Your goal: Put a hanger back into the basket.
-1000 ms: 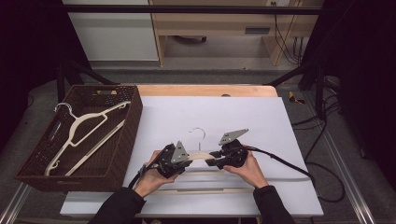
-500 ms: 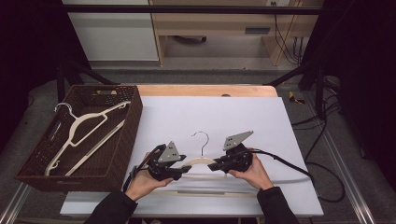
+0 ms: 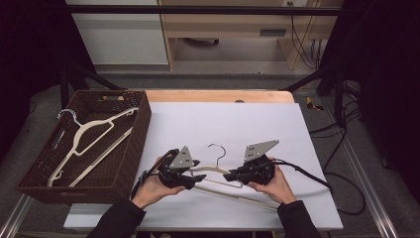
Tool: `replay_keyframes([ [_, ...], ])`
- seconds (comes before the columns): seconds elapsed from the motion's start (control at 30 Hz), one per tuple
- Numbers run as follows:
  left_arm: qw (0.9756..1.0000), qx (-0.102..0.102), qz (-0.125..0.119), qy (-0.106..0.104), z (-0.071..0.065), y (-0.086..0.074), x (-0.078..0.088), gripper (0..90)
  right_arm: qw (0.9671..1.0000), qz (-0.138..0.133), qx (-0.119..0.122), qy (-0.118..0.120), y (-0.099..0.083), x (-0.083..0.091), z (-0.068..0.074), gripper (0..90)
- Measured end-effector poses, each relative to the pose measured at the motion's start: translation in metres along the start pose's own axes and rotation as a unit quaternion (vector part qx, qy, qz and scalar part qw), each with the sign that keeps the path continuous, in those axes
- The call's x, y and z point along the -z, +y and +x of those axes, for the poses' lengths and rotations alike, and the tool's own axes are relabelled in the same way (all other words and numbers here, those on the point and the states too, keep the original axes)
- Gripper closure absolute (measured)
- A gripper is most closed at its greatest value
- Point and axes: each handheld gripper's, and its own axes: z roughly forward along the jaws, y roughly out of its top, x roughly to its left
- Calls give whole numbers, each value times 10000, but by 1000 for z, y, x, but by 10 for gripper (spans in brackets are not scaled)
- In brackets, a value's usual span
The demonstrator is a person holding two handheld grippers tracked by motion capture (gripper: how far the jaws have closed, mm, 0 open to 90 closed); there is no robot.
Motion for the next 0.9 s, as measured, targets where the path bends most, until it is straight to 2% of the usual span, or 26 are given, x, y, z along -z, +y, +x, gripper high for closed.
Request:
replay_keyframes([
  [0.03, 10000, -61, -21, -48, 1, 5, -3, 504, 9999, -7, 109, 25, 2, -1, 3, 865],
  [0.1, 9999, -51, -45, -95, 2, 6, -5, 542, 9998, 11, 172, 65, 4, -2, 5, 865],
  [0.17, 9996, -148, 60, -227, 2, 9, -9, 591, 9998, 4, 211, 70, 5, -4, 7, 864],
  [0.23, 9995, -190, 100, -232, 0, 9, -10, 698, 9997, -10, 233, 15, 5, -3, 7, 863],
  [0.33, 9994, -241, 120, -222, -1, 9, -9, 722, 9995, -27, 289, -112, 5, -2, 7, 839],
  [0.5, 9988, -290, 18, -390, -9, 9, 0, 813, 9978, -315, 377, -456, 6, 2, 8, 655],
  [0.53, 9990, -203, -45, -407, -13, 8, 2, 827, 9971, -381, 403, -531, 6, 3, 8, 610],
  [0.57, 9990, -203, -45, -407, -13, 8, 2, 853, 9971, -381, 403, -531, 6, 3, 8, 610],
  [0.6, 9992, -139, -97, -367, -15, 6, 4, 857, 9950, -555, 459, -699, 7, 7, 10, 523],
  [0.63, 9997, -210, -3, -158, -16, 6, 6, 854, 9942, -598, 480, -755, 7, 8, 10, 482],
  [0.67, 9997, -210, -3, -158, -16, 6, 6, 857, 9942, -598, 480, -755, 7, 8, 10, 482],
  [0.7, 9996, 45, -111, -256, -13, 1, 9, 858, 9922, -683, 498, -911, 6, 13, 11, 417],
  [0.73, 9993, 157, -164, -292, -13, 0, 9, 858, 9912, -700, 512, -1001, 6, 15, 12, 388],
  [0.77, 9991, 200, -166, -331, -11, -1, 11, 857, 9902, -702, 504, -1098, 6, 17, 12, 361],
  [0.8, 9990, 263, -213, -276, -12, -2, 12, 858, 9889, -723, 498, -1200, 6, 19, 13, 337],
  [0.87, 9994, 266, -196, -109, -13, -1, 15, 858, 9859, -749, 466, -1423, 5, 23, 14, 260],
  [0.9, 9993, 300, -226, -61, -13, -1, 18, 858, 9844, -753, 455, -1525, 5, 24, 14, 250],
])
